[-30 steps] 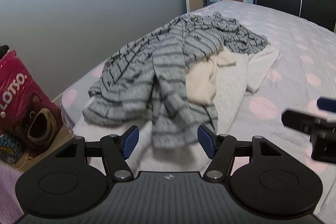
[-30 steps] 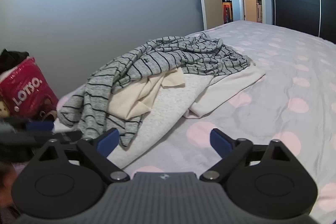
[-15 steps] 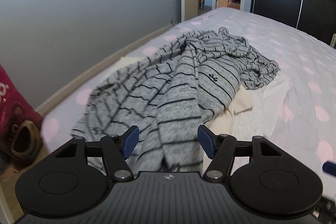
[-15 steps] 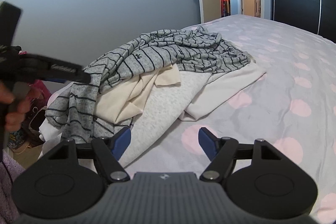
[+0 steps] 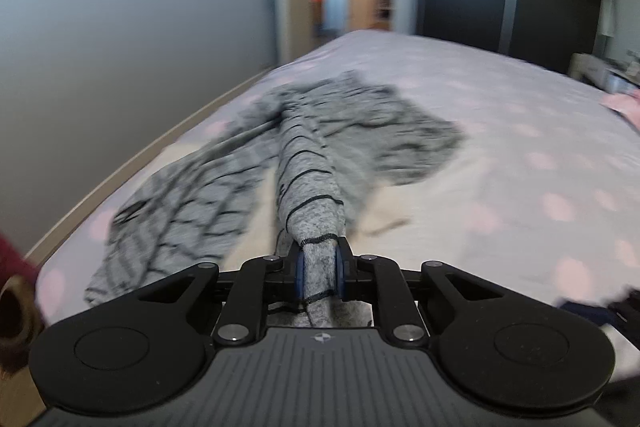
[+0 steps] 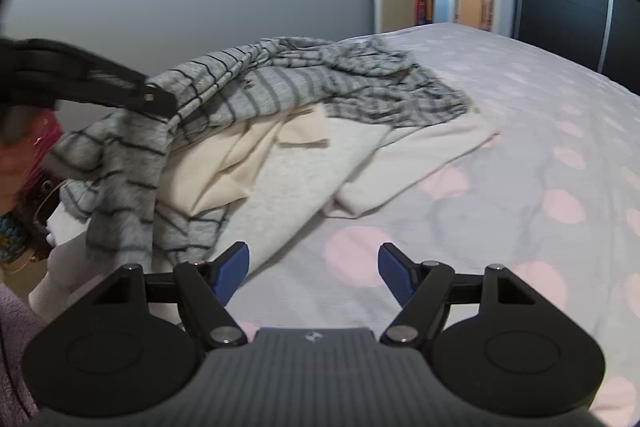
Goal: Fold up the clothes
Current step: 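Grasp the grey striped shirt with the left tool and lift it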
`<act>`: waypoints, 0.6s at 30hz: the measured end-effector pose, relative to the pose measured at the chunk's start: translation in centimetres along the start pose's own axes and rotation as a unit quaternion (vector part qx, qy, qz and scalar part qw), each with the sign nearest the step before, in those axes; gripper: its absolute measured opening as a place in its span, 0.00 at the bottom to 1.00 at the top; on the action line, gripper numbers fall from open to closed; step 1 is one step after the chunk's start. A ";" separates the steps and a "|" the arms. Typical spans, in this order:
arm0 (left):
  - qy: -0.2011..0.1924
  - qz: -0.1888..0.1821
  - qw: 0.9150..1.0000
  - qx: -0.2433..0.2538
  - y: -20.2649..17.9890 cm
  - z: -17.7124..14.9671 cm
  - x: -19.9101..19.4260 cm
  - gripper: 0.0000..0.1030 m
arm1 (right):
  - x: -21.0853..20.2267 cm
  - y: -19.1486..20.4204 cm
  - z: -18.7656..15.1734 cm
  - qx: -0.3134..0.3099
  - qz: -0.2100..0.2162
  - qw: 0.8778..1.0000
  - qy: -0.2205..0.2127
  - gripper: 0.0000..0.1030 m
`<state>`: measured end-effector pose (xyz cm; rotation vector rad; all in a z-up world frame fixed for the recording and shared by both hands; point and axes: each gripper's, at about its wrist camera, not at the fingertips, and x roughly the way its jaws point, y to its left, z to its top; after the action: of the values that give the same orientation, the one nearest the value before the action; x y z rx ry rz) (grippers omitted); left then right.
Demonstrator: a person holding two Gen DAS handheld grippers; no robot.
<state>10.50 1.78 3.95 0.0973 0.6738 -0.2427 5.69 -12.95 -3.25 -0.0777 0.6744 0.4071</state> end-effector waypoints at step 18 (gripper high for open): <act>0.081 -0.153 0.967 0.188 -12.9 -10.0 -9.8 0.11 | -6.8 -5.6 -0.1 0.197 0.101 0.974 0.049 0.76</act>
<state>-6.23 -7.18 2.14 0.3818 0.7981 -0.6663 2.99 -20.42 0.57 0.3521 0.8524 0.4590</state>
